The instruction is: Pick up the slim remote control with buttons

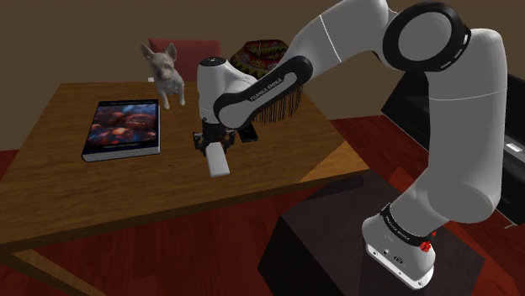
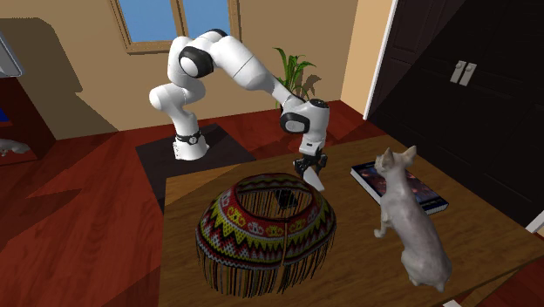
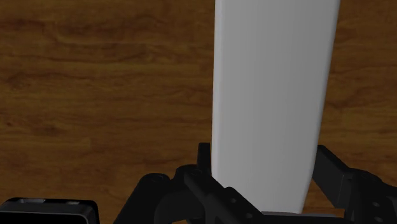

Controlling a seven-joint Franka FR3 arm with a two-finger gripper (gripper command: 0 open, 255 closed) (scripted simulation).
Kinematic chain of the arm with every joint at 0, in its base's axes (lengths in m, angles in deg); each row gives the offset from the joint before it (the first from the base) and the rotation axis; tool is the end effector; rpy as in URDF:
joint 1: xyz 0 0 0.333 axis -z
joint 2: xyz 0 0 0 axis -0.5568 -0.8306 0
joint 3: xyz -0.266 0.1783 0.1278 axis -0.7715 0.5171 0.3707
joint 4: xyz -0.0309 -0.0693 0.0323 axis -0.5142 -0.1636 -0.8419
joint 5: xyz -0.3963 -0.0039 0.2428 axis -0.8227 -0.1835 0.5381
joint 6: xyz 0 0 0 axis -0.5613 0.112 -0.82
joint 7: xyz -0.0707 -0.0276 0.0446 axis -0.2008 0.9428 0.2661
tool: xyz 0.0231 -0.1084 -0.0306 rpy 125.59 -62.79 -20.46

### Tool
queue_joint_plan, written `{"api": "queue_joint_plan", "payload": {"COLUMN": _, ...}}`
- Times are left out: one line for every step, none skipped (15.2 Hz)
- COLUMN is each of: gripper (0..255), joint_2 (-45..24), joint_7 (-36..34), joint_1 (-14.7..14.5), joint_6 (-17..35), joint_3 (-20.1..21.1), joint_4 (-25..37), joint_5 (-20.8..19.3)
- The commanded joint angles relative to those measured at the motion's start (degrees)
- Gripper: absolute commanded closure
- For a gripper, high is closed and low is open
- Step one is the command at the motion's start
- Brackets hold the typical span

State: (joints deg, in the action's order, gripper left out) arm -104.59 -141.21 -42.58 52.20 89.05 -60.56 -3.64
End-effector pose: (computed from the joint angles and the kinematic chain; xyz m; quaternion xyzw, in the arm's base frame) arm 0.6166 0.3694 0.1815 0.9884 -0.1519 -0.0043 0.0034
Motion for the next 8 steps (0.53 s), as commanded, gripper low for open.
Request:
{"api": "queue_joint_plan", "payload": {"gripper": 255, "joint_2": -0.1, "joint_7": 0.0, "joint_1": 0.0, "joint_6": 0.0, "joint_3": 0.0, "joint_4": 0.0, "joint_5": 0.0}}
{"api": "queue_joint_plan", "payload": {"gripper": 255, "joint_2": 0.0, "joint_7": 0.0, "joint_1": 0.0, "joint_6": 0.0, "joint_3": 0.0, "joint_4": 0.0, "joint_5": 0.0}}
{"api": "queue_joint_plan", "payload": {"gripper": 255, "joint_2": -0.1, "joint_7": 0.0, "joint_1": 0.0, "joint_6": 0.0, "joint_3": 0.0, "joint_4": 0.0, "joint_5": 0.0}}
{"api": "queue_joint_plan", "payload": {"gripper": 255, "joint_2": 0.5, "joint_7": 0.2, "joint_1": 0.2, "joint_6": -0.5, "joint_3": 0.2, "joint_4": 0.0, "joint_5": 0.3}}
{"api": "queue_joint_plan", "payload": {"gripper": 255, "joint_2": 1.0, "joint_7": 0.3, "joint_1": 0.3, "joint_6": -0.9, "joint_3": 0.4, "joint_4": 0.0, "joint_5": 0.5}}
{"api": "queue_joint_plan", "payload": {"gripper": 255, "joint_2": 1.5, "joint_7": 0.5, "joint_1": 0.5, "joint_6": -1.5, "joint_3": 0.6, "joint_4": 0.0, "joint_5": 0.8}}
{"api": "queue_joint_plan", "payload": {"gripper": 255, "joint_2": 2.0, "joint_7": 0.6, "joint_1": 0.6, "joint_6": -2.0, "joint_3": 0.8, "joint_4": 0.0, "joint_5": 1.0}}
{"api": "queue_joint_plan", "payload": {"gripper": 255, "joint_2": 2.6, "joint_7": 0.8, "joint_1": 0.7, "joint_6": -2.5, "joint_3": 1.0, "joint_4": 0.0, "joint_5": 1.3}}
